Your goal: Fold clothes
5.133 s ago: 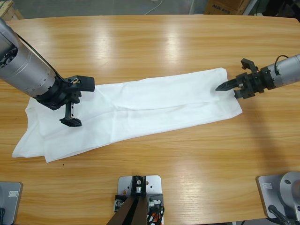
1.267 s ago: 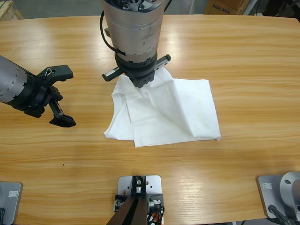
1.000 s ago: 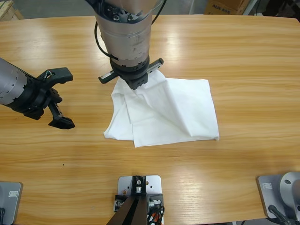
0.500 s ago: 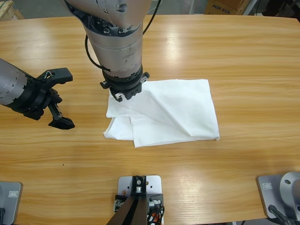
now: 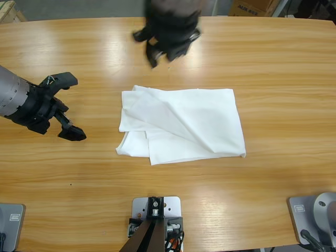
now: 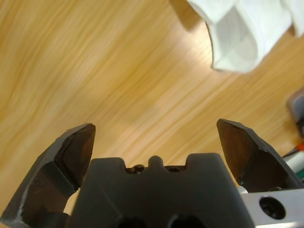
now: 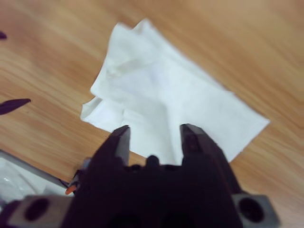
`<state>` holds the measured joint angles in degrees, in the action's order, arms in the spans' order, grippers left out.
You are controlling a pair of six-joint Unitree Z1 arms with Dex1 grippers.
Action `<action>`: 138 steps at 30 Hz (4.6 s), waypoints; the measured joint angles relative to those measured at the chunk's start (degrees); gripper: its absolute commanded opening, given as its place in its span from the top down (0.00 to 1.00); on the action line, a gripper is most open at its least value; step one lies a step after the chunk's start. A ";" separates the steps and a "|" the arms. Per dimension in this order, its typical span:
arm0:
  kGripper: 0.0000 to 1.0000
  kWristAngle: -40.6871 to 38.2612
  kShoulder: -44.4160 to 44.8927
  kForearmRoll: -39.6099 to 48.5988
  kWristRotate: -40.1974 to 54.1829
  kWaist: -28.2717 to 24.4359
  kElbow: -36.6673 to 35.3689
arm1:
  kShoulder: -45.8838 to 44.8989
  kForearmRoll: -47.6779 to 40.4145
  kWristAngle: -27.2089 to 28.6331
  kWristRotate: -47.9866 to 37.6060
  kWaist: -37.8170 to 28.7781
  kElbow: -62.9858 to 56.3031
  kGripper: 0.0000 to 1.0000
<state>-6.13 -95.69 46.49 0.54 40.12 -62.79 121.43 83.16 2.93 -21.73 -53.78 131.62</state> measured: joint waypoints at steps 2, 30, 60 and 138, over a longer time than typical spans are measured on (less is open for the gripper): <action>0.01 -1.60 0.13 -0.41 -3.17 -0.46 0.00 | -3.98 -5.64 -2.51 0.50 2.85 -7.64 1.00; 0.01 -7.25 0.29 -4.16 -28.21 -0.79 2.38 | -6.12 -54.61 -26.23 -2.24 17.26 -55.00 1.00; 0.01 -8.28 0.29 -4.16 -28.22 -0.80 4.07 | -9.76 -58.90 -26.22 -5.93 8.48 -59.31 1.00; 1.00 -16.62 -10.17 -39.51 -33.90 14.98 16.47 | -10.52 -69.04 -26.40 8.22 29.94 -77.16 1.00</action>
<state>-22.75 -105.86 6.98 -33.36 55.11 -46.31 110.91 14.11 -23.48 -13.51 -23.84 54.45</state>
